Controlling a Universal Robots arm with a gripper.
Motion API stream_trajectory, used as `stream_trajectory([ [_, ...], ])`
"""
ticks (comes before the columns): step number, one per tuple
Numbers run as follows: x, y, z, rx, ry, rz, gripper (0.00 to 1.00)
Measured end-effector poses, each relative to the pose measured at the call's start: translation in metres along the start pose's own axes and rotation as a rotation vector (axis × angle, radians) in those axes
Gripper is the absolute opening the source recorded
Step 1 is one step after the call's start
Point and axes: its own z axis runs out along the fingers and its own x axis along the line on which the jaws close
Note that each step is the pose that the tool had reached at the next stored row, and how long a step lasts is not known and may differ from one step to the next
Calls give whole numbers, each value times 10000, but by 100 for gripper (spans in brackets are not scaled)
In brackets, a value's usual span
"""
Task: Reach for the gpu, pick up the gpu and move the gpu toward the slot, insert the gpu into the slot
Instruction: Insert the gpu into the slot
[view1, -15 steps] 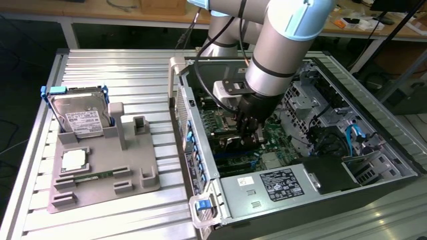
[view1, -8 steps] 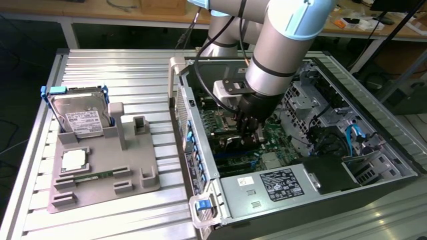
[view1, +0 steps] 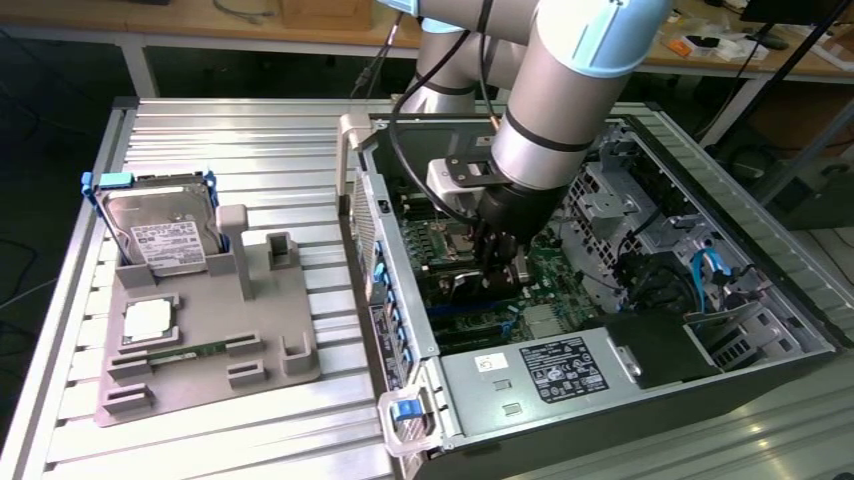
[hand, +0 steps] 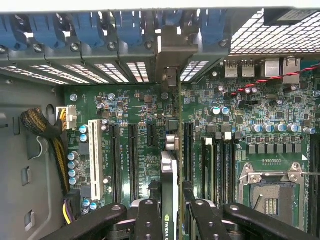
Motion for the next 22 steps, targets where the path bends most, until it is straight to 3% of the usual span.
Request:
stream_trajectory([
  [22, 20, 0, 2, -1, 2, -1, 27],
])
